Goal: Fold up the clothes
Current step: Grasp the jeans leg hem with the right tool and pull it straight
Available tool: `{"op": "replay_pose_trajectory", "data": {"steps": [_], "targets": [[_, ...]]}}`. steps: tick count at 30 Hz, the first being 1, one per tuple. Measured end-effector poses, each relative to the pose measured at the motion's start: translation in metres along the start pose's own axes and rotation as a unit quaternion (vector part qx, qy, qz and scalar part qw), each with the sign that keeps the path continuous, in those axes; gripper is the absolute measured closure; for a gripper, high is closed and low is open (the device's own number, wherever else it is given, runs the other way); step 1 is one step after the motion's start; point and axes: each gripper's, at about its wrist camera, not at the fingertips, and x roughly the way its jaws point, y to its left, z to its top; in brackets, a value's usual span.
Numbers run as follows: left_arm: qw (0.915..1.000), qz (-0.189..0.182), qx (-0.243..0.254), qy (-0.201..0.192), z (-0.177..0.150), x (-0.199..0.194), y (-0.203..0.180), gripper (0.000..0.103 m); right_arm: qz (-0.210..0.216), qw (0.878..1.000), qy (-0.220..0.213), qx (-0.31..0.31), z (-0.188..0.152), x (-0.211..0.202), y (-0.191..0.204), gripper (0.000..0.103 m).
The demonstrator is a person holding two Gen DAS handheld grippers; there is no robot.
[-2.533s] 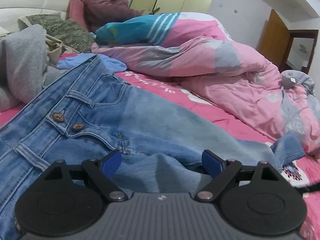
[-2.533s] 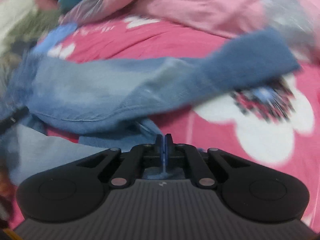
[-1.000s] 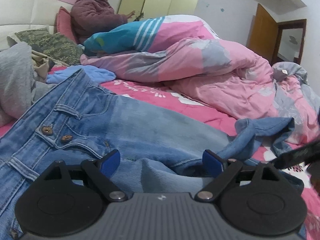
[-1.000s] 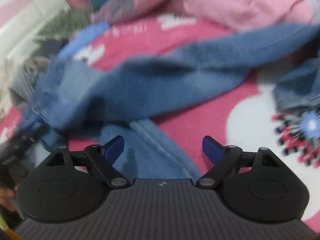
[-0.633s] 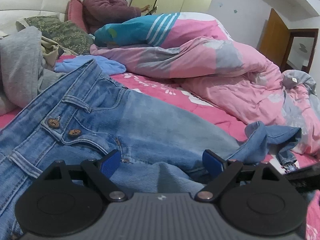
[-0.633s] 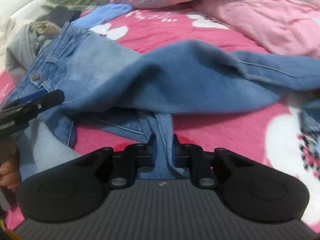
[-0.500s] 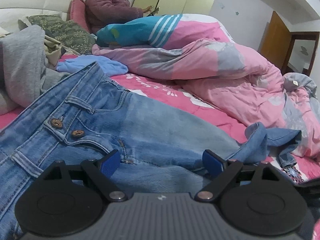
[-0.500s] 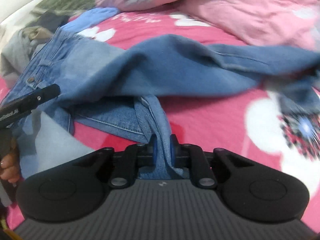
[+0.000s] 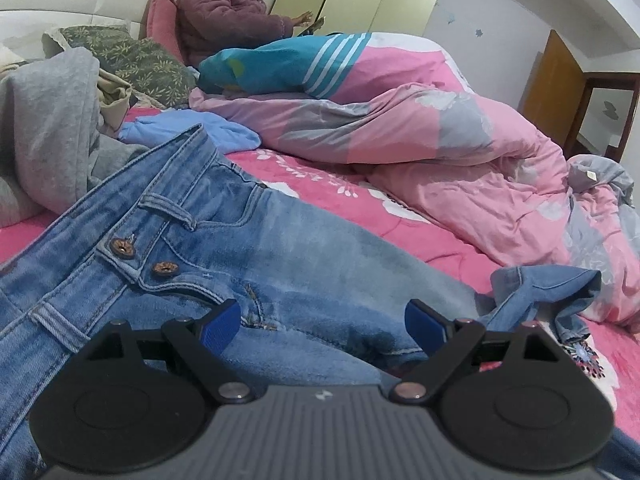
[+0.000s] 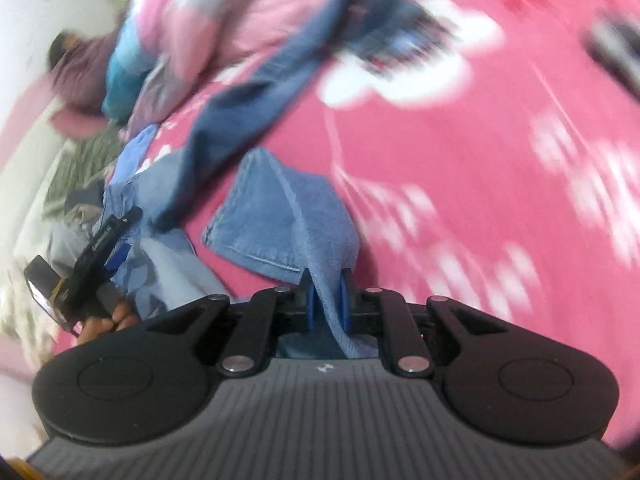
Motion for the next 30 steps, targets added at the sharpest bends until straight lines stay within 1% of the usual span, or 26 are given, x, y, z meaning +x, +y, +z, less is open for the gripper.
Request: {"op": "replay_pose_trajectory", "data": {"steps": [1,2,4,5,6,7,8,9,10,11,14,16,17,18,19,20,21,22,23,25,27,30], "targets": [[1.0000,0.000,-0.003,0.001,0.000,0.000,0.001,0.013,-0.003,1.000,-0.002,0.008,-0.011,-0.006,-0.006,0.091],[1.0000,-0.001,-0.005,0.001,0.000,0.000,0.002,0.013,-0.007,1.000,-0.005,0.008,-0.019,-0.010,-0.007,0.086],[1.0000,-0.002,-0.008,0.001,0.000,-0.001,0.003,0.013,-0.015,1.000,-0.021,-0.010,-0.027,-0.019,-0.005,0.083],[1.0000,-0.002,-0.008,0.000,0.000,-0.001,0.003,0.013,-0.023,0.999,-0.032,-0.032,-0.027,-0.024,-0.001,0.074],[1.0000,-0.003,-0.007,0.000,0.000,-0.001,0.002,0.013,-0.031,0.997,-0.042,-0.055,-0.024,-0.027,0.003,0.068],[1.0000,-0.004,-0.005,0.000,0.000,-0.001,0.001,0.013,-0.037,0.995,-0.054,-0.076,-0.019,-0.030,0.008,0.052],[1.0000,-0.005,-0.003,0.000,0.000,-0.002,0.000,0.013,-0.034,0.993,-0.062,-0.094,-0.012,-0.028,0.013,0.036],[1.0000,-0.009,0.001,0.000,0.000,-0.002,-0.002,0.013,-0.028,0.991,-0.068,-0.112,-0.003,-0.024,0.019,0.030],[0.9999,-0.012,0.005,-0.001,-0.001,-0.003,-0.004,0.013,-0.023,0.988,-0.075,-0.130,0.005,-0.021,0.024,0.019],[0.9998,-0.015,0.010,-0.001,-0.002,-0.003,-0.006,0.013,-0.019,0.986,-0.072,-0.147,0.014,-0.011,0.029,0.012],[0.9994,-0.018,0.030,-0.002,-0.005,-0.002,-0.012,0.013,-0.018,0.982,-0.044,-0.183,0.038,0.033,0.041,0.011],[0.9992,-0.016,0.037,0.000,-0.006,0.000,-0.015,0.013,-0.022,0.982,-0.009,-0.185,0.052,0.069,0.041,0.011],[0.9990,-0.016,0.041,0.001,-0.007,0.000,-0.015,0.013,-0.019,0.983,0.007,-0.180,0.054,0.082,0.038,0.014],[0.9990,-0.015,0.042,0.002,-0.008,0.001,-0.016,0.013,-0.014,0.984,0.023,-0.174,0.056,0.095,0.034,0.021],[0.9990,-0.016,0.041,0.004,-0.008,0.002,-0.016,0.013,-0.010,0.985,0.040,-0.168,0.057,0.108,0.030,0.034],[0.9991,-0.017,0.039,0.006,-0.008,0.002,-0.015,0.013,-0.022,0.983,0.031,-0.178,0.055,0.108,0.029,0.066],[0.9991,-0.018,0.037,0.007,-0.007,0.002,-0.013,0.013,-0.029,0.982,0.022,-0.186,0.053,0.101,0.027,0.082],[0.9992,-0.017,0.036,0.008,-0.007,0.003,-0.013,0.013,-0.035,0.981,0.015,-0.192,0.051,0.093,0.024,0.096],[0.9992,-0.017,0.035,0.009,-0.007,0.003,-0.012,0.013,-0.022,0.985,0.010,-0.172,0.052,0.082,0.016,0.097],[0.9992,-0.016,0.036,0.012,-0.008,0.004,-0.012,0.013,-0.029,0.990,-0.020,-0.137,0.048,0.052,-0.001,0.097],[0.9991,-0.015,0.037,0.011,-0.008,0.003,-0.012,0.013,-0.052,0.990,-0.063,-0.117,0.047,0.016,-0.016,0.097],[0.9990,-0.014,0.040,0.012,-0.008,0.003,-0.013,0.013,-0.083,0.988,-0.118,-0.063,0.040,-0.033,-0.049,0.097]]}}
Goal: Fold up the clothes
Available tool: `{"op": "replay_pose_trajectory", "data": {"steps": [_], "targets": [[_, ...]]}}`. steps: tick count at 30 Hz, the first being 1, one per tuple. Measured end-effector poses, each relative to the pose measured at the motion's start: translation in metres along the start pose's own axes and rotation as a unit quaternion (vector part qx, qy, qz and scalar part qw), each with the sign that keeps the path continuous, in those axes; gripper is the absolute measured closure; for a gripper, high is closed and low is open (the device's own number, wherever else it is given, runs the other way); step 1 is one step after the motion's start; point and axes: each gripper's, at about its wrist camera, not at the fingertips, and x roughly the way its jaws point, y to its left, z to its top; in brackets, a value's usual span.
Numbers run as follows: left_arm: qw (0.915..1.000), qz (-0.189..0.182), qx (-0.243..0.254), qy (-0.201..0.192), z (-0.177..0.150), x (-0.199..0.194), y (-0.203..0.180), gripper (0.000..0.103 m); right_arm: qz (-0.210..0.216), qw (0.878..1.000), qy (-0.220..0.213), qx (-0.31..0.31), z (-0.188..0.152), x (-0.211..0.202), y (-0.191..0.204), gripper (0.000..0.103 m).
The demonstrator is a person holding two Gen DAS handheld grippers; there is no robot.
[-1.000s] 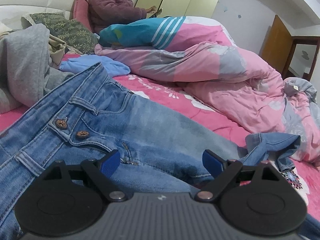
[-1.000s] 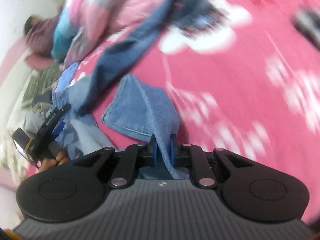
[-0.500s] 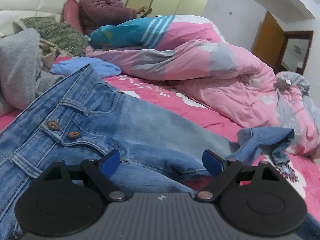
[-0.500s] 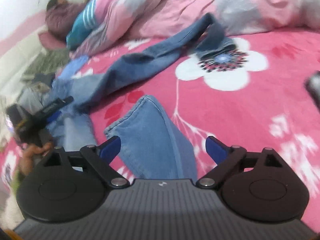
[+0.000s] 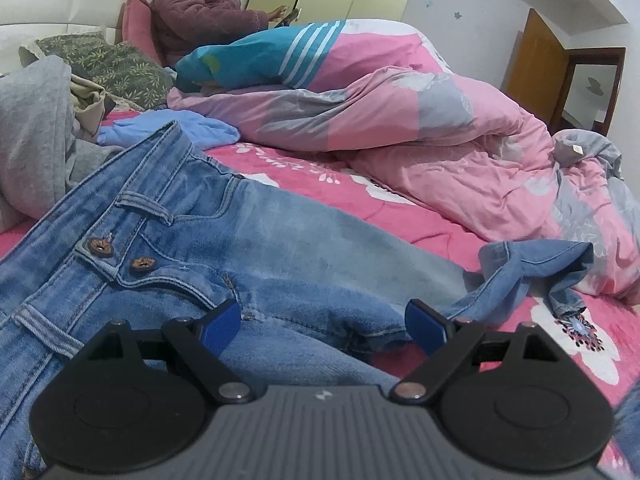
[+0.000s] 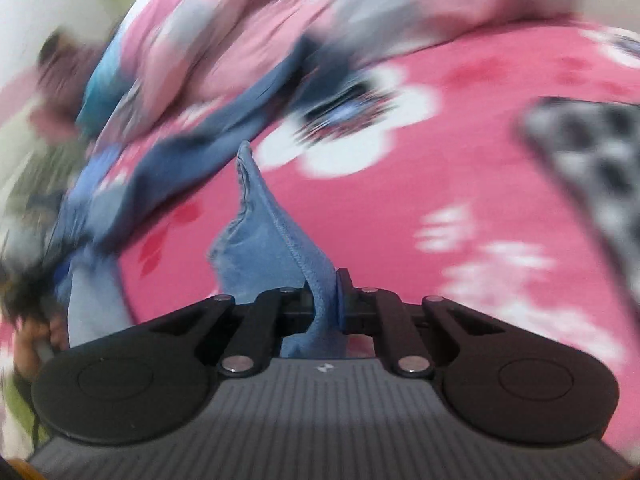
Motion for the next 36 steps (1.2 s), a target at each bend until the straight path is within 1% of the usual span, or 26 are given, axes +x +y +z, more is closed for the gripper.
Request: {"op": "replay_pose_trajectory", "data": {"steps": [2,4,6,8,9,10,12,14,17,18,19,20,22,24,27,28,30,31,33,34,35,36], "targets": [[1.0000,0.001,0.002,0.001,0.000,0.000,0.000,0.013,-0.025,0.999,-0.019,0.036,-0.005,-0.014,-0.024,0.095],[1.0000,0.001,0.002,0.001,-0.001,0.000,0.000,0.013,-0.050,0.995,-0.015,0.082,-0.015,-0.019,-0.052,0.092],[1.0000,0.001,0.000,0.001,-0.001,-0.001,0.001,0.013,-0.067,0.988,-0.007,0.137,-0.025,-0.020,-0.075,0.087],[1.0000,0.000,-0.003,0.001,-0.001,-0.002,0.002,0.013,-0.074,0.982,-0.019,0.173,-0.032,-0.028,-0.086,0.069],[1.0000,0.000,-0.004,0.001,-0.001,-0.002,0.002,0.013,-0.078,0.981,-0.035,0.176,-0.032,-0.033,-0.086,0.068],[1.0000,-0.001,-0.004,0.000,0.000,-0.003,0.002,0.013,-0.082,0.979,-0.053,0.178,-0.031,-0.039,-0.084,0.064],[1.0000,-0.005,-0.003,-0.001,0.001,-0.004,0.001,0.013,-0.098,0.976,-0.105,0.161,-0.025,-0.054,-0.070,0.056],[0.9999,-0.012,0.000,-0.001,0.002,-0.005,-0.001,0.013,-0.103,0.973,-0.160,0.129,-0.014,-0.070,-0.054,0.042],[0.9997,-0.022,0.005,-0.002,0.003,-0.008,-0.001,0.013,-0.068,0.974,-0.197,0.088,0.006,-0.077,-0.027,0.032],[0.9997,-0.026,0.006,-0.003,0.004,-0.009,-0.001,0.013,-0.047,0.977,-0.193,0.073,0.015,-0.071,-0.016,0.030],[0.9995,-0.029,0.008,-0.004,0.004,-0.011,-0.001,0.013,-0.024,0.981,-0.185,0.057,0.023,-0.063,-0.004,0.023],[0.9995,-0.029,0.009,-0.006,0.006,-0.012,0.000,0.013,0.000,0.983,-0.178,0.042,0.032,-0.055,0.007,0.021],[0.9996,-0.025,0.008,-0.011,0.009,-0.013,0.004,0.013,0.046,0.988,-0.145,0.026,0.050,-0.026,0.031,0.021],[0.9997,-0.018,0.003,-0.016,0.013,-0.014,0.009,0.012,0.091,0.990,-0.105,0.019,0.068,0.008,0.055,0.021],[0.9997,-0.006,-0.012,-0.018,0.019,-0.011,0.018,0.012,0.148,0.988,-0.038,0.029,0.093,0.068,0.090,0.020],[0.9997,-0.001,-0.020,-0.016,0.020,-0.009,0.022,0.012,0.161,0.986,-0.023,0.028,0.099,0.085,0.106,0.020],[0.9991,0.012,-0.041,-0.007,0.023,-0.005,0.030,0.012,0.186,0.982,0.005,0.023,0.111,0.117,0.138,0.020],[0.9984,0.020,-0.053,-0.001,0.023,-0.003,0.034,0.012,0.205,0.979,0.013,0.005,0.116,0.130,0.155,0.020],[0.9965,0.032,-0.076,0.009,0.023,0.002,0.042,0.012,0.239,0.968,0.024,-0.067,0.122,0.147,0.199,0.021],[0.9953,0.044,-0.085,0.017,0.021,0.005,0.045,0.013,0.253,0.961,0.028,-0.113,0.121,0.153,0.224,0.021],[0.9941,0.055,-0.091,0.021,0.019,0.007,0.047,0.014,0.268,0.949,0.032,-0.165,0.117,0.158,0.250,0.021],[0.9932,0.064,-0.096,0.020,0.017,0.008,0.048,0.017,0.284,0.933,0.037,-0.217,0.114,0.163,0.277,0.021]]}}
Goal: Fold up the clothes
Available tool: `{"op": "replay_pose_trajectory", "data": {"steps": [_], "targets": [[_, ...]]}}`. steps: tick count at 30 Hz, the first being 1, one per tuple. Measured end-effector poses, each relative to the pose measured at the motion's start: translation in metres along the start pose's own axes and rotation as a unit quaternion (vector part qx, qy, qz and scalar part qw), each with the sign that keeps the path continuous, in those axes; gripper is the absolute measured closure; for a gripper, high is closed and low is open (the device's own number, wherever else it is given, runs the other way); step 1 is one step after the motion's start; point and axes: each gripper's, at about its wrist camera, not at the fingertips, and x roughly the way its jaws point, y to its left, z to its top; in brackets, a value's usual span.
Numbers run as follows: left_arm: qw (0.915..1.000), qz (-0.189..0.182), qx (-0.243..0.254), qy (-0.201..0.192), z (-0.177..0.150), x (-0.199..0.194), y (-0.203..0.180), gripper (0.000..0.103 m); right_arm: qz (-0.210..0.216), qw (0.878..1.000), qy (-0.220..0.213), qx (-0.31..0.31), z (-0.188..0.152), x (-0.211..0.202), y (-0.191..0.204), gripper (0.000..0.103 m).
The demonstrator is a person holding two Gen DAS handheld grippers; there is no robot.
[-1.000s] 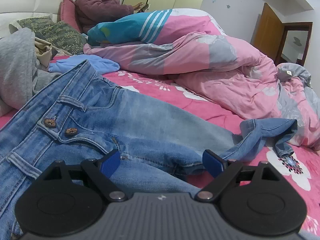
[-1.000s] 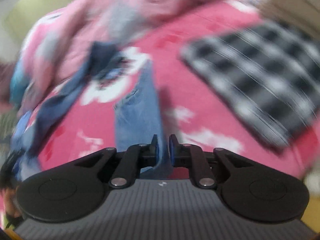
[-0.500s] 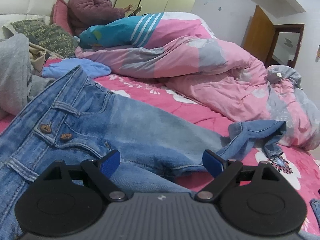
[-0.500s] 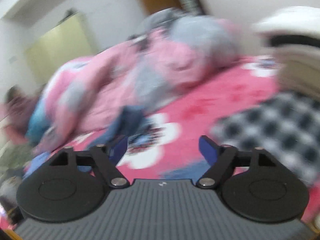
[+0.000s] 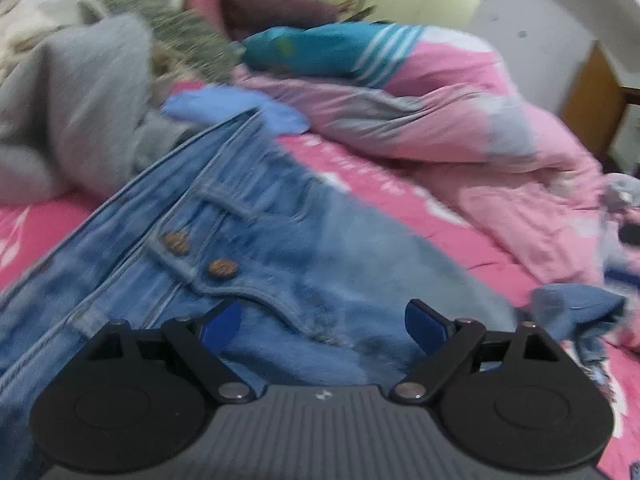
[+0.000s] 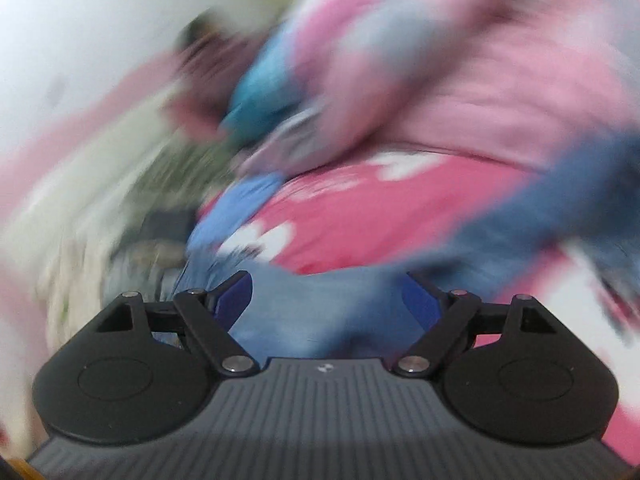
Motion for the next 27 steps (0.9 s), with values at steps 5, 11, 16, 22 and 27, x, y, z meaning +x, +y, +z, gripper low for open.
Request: {"op": "replay_pose_trajectory", "data": {"steps": [5,11,16,22,27], "targets": [[0.9937,0.054,-0.078,-0.060,-0.004,-0.022,0.017,0.017,0.074,0.973,0.035,-0.215,0.029,0.081,0.074,0.032],[0.9808,0.071,-0.151,-0.102,-0.014,-0.043,0.032,0.027,0.136,0.938,0.094,-0.305,0.020,0.161,0.122,0.044],[0.9795,0.081,-0.147,-0.112,-0.016,-0.048,0.027,0.027,0.152,0.917,0.127,-0.345,0.004,0.204,0.136,0.048],[0.9742,0.059,-0.194,-0.100,-0.026,-0.065,0.029,0.026,0.162,0.923,0.126,-0.324,0.003,0.219,0.127,0.051],[0.9695,0.057,-0.219,-0.093,-0.032,-0.069,0.029,0.022,0.162,0.927,0.124,-0.315,0.001,0.212,0.123,0.051]]}}
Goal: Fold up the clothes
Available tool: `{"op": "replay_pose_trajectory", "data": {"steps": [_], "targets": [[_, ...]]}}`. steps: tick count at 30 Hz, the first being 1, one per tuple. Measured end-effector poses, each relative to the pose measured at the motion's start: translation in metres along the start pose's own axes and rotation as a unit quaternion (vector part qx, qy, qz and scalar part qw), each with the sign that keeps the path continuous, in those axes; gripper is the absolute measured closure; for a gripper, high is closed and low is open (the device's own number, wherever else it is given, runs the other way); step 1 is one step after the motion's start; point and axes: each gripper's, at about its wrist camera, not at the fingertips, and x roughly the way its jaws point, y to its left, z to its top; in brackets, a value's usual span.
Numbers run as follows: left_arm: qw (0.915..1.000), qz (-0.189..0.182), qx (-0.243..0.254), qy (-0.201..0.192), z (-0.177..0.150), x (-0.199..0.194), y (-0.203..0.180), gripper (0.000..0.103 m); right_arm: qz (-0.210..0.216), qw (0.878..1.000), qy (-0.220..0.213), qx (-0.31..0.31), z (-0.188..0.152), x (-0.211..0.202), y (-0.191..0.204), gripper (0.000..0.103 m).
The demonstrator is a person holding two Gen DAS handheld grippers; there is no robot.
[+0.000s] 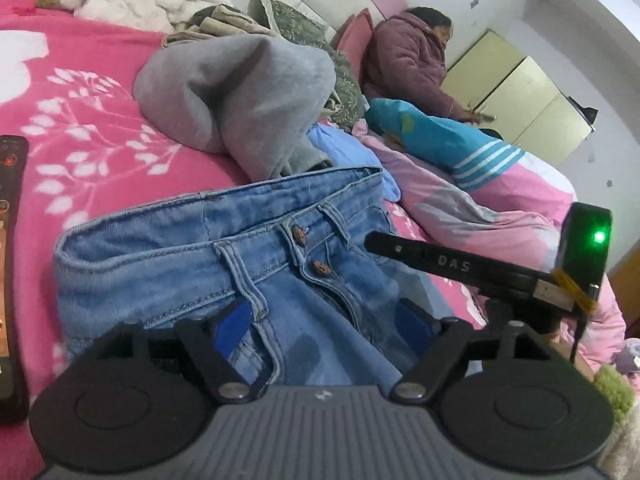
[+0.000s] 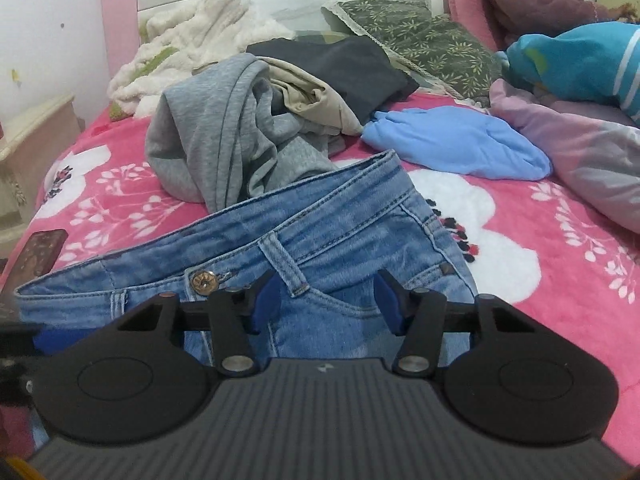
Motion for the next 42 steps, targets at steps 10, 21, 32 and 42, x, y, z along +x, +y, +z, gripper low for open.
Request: {"op": "replay_pose_trajectory", "data": {"steps": [10,21,32,42], "targets": [[0.9993,0.011,-0.036,-0.006,0.007,0.012,0.013,0.019,-0.008,1.000,-0.006,0.021,-0.007,-0.009,-0.001,0.051],[0.9987,-0.020,-0.038,-0.028,0.006,0.013,0.015,0.027,0.003,1.000,-0.016,0.011,-0.004,0.002,0.000,0.051],[0.9988,-0.002,-0.044,-0.023,0.013,0.022,0.024,0.063,0.051,0.998,0.002,-0.028,0.000,0.035,0.007,0.051],[0.9984,0.004,-0.017,-0.054,0.019,0.018,0.021,0.097,-0.011,0.999,-0.011,-0.033,0.006,0.051,0.026,0.096]]}}
